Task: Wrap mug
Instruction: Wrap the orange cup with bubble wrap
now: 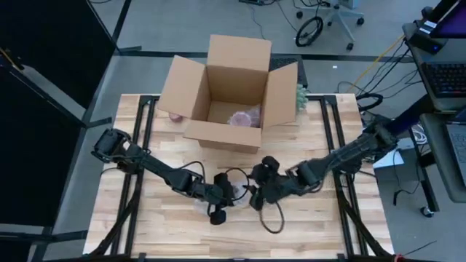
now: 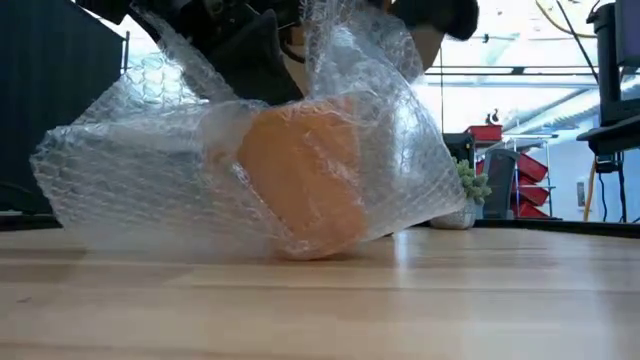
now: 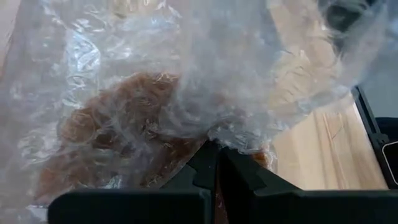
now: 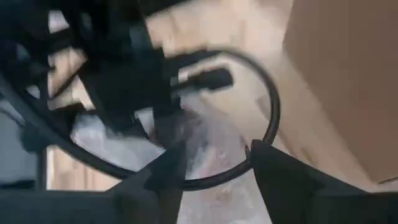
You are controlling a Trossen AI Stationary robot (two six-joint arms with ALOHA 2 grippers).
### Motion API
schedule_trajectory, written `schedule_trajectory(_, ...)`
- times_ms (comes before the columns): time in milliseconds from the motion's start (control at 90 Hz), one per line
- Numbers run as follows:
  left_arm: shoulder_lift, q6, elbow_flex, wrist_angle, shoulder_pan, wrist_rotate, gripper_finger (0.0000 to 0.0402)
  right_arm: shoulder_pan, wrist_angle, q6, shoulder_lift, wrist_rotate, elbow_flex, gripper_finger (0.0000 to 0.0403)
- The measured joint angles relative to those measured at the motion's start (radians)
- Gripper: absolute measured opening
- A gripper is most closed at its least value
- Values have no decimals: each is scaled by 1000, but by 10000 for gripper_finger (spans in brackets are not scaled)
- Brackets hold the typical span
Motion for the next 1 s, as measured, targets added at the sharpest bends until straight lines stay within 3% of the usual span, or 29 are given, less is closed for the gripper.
schedule_trajectory(267, 0, 0, 0, 4, 0, 3, 0, -34, -144, -16, -45, -9, -1, 272)
schedule_trajectory(422, 0, 0, 0, 5, 0, 2, 0, -5, -244, 19, -144, 0, -1, 283)
schedule_trajectory(567, 0, -1, 0, 7, 0, 1, 0, 50, -293, 120, -157, 80, -29, 278)
schedule_trajectory(656, 0, -4, 0, 7, 0, 1, 0, 91, -192, 165, -134, 123, -101, 277)
schedule_trajectory(756, 0, -5, 0, 7, 0, 1, 0, 124, 51, 165, -114, 202, -198, 277)
schedule_trajectory(856, 0, -5, 0, 8, 1, 1, 0, 100, 254, 134, -82, 203, -266, 277)
schedule_trajectory(1000, 0, -7, 0, 8, 1, 0, 0, 29, 310, 13, -48, 175, -225, 277)
